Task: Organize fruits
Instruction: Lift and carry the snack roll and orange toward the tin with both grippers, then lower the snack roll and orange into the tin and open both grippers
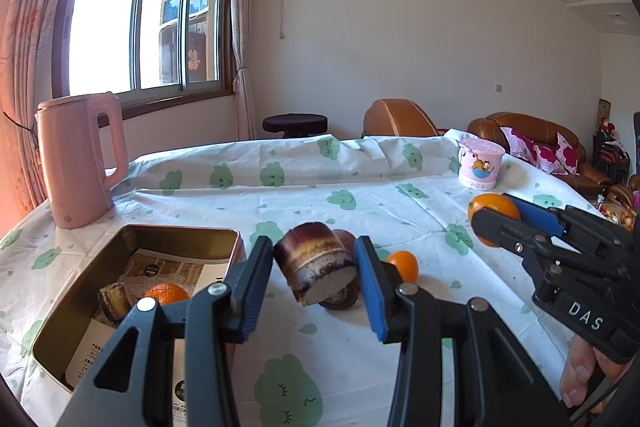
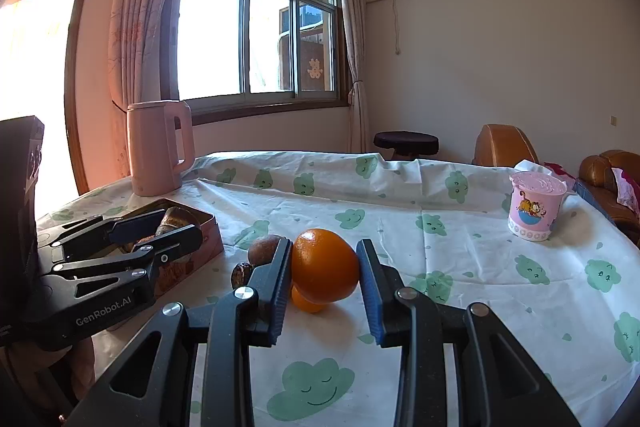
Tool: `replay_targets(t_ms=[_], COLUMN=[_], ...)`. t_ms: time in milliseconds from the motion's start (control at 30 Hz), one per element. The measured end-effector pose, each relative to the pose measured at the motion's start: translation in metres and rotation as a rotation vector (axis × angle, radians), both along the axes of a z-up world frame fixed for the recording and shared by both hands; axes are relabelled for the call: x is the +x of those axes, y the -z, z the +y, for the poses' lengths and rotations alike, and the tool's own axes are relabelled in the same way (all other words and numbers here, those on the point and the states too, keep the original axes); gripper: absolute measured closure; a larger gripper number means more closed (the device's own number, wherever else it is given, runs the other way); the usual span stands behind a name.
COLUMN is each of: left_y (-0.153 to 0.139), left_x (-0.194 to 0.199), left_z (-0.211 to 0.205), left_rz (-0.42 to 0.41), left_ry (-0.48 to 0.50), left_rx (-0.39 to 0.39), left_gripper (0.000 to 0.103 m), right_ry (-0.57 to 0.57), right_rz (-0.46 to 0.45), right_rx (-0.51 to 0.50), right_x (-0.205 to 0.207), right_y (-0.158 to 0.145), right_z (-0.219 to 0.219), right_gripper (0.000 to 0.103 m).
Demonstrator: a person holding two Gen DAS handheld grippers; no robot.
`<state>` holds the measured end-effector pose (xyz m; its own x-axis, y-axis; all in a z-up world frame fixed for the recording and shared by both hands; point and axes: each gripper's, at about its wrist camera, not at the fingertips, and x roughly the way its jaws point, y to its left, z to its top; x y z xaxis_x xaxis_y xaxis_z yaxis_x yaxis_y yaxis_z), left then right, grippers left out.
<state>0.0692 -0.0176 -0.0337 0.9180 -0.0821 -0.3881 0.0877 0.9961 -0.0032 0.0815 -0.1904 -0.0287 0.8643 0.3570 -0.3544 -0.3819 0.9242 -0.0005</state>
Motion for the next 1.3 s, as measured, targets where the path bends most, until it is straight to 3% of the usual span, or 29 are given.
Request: replay_targets(t_ms=[533, 1300], left_y=[-0.007, 0.003], left_x=[-0.013, -0.022], left_z=[0.052, 0.145], left_rz=[-0.008, 0.083], left_ry=[-0.103, -0.293], left_rx=[-0.003, -0.004], left_gripper=[0.059, 0.059], right_ry=[-0.124, -0.314], right_rz=[0.021, 0.034], right_rx=[-0.002, -0.032], right_x=[0.000, -0.002], right_y=[-0.008, -0.019], right_z=[0.050, 0.142], right_gripper=[0.069, 0.069])
